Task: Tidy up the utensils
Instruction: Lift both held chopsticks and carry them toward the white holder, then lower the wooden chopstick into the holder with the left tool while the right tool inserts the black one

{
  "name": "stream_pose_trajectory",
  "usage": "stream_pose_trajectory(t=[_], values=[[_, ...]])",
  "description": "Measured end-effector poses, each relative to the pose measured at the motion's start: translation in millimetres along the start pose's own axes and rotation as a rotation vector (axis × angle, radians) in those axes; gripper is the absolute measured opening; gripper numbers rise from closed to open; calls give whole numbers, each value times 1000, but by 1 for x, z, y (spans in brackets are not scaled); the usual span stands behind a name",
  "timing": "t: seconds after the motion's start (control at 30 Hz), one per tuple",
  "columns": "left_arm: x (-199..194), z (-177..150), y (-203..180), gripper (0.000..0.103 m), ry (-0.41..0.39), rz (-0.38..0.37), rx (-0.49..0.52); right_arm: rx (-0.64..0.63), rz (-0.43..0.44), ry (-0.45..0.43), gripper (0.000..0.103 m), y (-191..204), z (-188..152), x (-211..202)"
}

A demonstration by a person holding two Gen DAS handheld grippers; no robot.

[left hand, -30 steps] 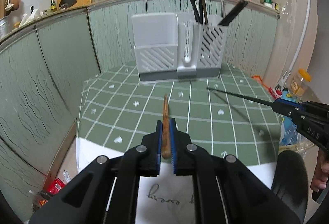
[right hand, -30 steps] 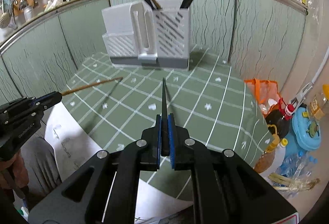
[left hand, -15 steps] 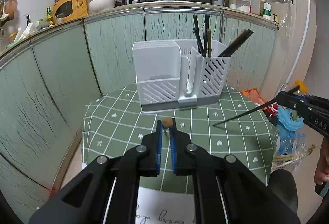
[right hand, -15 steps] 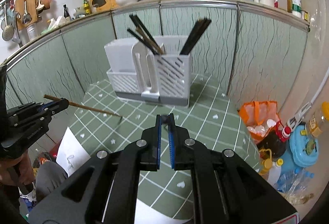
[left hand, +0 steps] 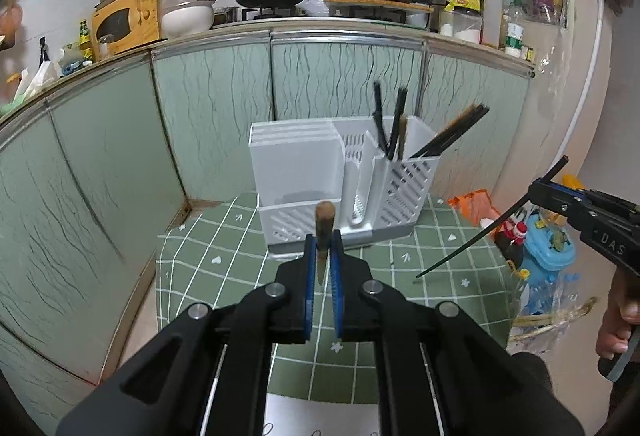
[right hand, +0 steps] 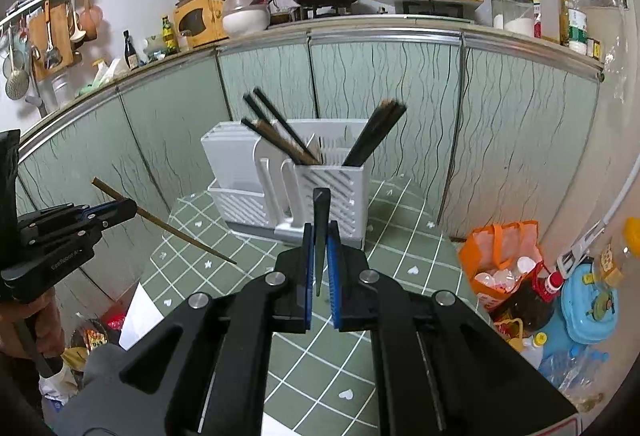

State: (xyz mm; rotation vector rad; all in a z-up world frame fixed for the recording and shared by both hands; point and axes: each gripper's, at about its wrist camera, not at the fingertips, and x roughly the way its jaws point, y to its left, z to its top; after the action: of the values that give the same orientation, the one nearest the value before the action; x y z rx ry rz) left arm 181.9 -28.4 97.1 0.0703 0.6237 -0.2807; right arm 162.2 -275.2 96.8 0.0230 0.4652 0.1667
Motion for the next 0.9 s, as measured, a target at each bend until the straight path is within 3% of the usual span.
stream_pose_trajectory(t=[0.43, 0.9], values=[[-35, 91, -31, 8, -42, -131, 78, -28, -25, -78, 6, -7, 83, -43], [-18, 155, -49, 8, -59, -210, 89, -39, 3, -126, 6, -13, 149, -45]])
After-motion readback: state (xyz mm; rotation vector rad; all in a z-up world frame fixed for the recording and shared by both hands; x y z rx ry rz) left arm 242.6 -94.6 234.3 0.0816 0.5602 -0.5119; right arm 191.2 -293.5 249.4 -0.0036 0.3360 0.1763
